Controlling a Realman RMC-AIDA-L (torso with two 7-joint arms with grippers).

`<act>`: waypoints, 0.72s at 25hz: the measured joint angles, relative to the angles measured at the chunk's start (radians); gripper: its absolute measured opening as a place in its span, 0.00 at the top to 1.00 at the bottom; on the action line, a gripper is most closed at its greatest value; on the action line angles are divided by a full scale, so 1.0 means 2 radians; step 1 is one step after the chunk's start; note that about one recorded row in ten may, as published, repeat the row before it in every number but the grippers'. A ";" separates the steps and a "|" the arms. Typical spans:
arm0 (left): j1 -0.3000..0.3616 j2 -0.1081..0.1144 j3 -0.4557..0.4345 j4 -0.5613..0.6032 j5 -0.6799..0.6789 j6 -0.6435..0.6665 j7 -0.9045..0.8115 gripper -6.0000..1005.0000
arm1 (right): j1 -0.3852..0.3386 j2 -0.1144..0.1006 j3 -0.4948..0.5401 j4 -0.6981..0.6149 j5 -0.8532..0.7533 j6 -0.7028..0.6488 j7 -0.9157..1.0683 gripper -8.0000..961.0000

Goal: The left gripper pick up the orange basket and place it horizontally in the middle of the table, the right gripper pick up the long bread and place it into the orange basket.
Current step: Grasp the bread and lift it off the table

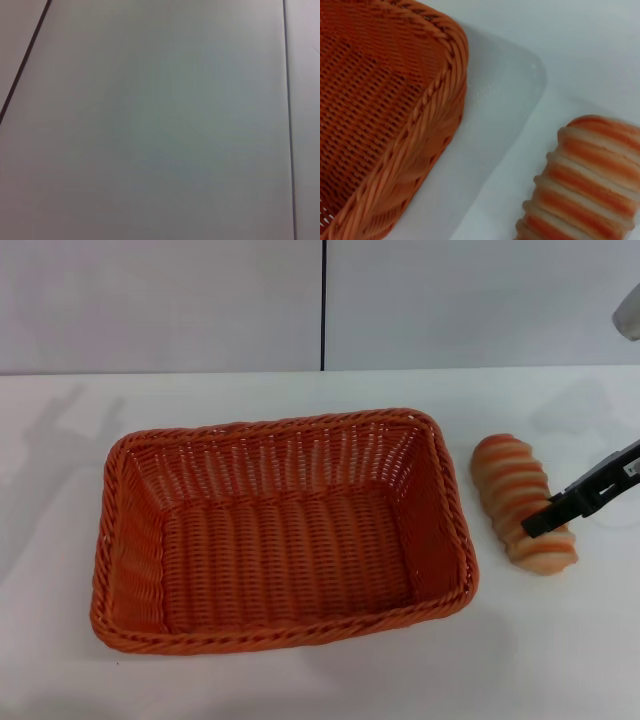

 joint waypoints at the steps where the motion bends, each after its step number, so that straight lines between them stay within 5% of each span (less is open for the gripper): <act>1: 0.001 0.000 0.000 -0.001 0.000 0.000 0.000 0.40 | 0.000 0.001 0.000 0.000 0.000 0.000 -0.002 0.32; 8: 0.004 0.000 0.000 -0.002 -0.003 0.002 -0.001 0.40 | -0.010 0.007 0.000 -0.018 0.002 0.000 -0.006 0.49; 18: 0.003 0.001 0.000 -0.008 -0.004 0.002 0.000 0.40 | -0.029 0.015 0.011 -0.049 0.016 -0.004 -0.009 0.56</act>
